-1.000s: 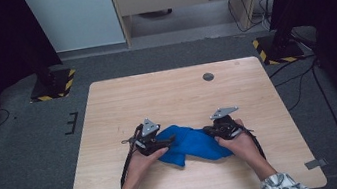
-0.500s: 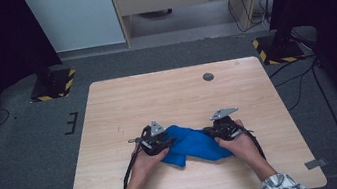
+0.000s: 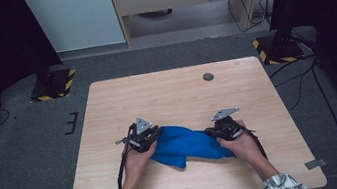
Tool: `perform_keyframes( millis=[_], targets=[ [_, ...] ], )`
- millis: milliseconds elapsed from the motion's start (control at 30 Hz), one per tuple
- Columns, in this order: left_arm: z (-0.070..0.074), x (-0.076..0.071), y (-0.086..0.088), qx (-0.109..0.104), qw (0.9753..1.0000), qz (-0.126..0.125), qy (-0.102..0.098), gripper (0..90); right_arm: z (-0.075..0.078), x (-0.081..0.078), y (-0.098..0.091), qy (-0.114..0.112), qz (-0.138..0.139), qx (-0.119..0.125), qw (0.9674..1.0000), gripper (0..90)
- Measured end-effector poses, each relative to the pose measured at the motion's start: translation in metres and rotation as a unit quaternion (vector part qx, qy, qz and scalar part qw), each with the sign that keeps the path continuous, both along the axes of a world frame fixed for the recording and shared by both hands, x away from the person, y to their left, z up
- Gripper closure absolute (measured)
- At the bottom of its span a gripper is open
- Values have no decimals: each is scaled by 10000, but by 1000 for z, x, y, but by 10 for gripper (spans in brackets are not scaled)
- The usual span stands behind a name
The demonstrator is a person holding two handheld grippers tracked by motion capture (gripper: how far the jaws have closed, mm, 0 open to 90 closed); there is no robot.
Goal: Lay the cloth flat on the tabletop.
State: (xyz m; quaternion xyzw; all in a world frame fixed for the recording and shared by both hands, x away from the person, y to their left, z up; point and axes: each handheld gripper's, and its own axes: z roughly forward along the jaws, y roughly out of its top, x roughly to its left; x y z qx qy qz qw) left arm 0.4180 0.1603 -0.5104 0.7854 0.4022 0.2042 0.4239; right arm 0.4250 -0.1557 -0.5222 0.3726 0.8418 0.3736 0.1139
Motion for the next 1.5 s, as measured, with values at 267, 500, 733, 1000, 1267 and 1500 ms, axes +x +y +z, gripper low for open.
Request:
perform_keyframes(
  millis=[267, 500, 733, 1000, 1267, 1500],
  targets=[
    [11, -3, 12, -183, 9992, 241, -271, 823, 4, -2, -6, -40, -3, -24, 10000, 892],
    [17, -4, 21, -346, 9975, 476, -400, 843, 9, -3, -6, -85, 31, -4, 10000, 894],
    [18, -2, 46, -505, 9954, 772, -254, 891, 12, -4, -19, -67, -110, -86, 9999, 894],
    [18, -1, 51, -443, 9951, 857, -212, 899, 18, -4, -27, -121, -190, -8, 9997, 894],
    [17, -1, 71, -620, 9916, 1130, -118, 900, 24, -8, -45, -108, -257, 124, 9995, 892],
    [13, -1, 67, -566, 9934, 996, 27, 899, 12, -14, -34, 279, 173, 107, 9994, 855]
  ],
)
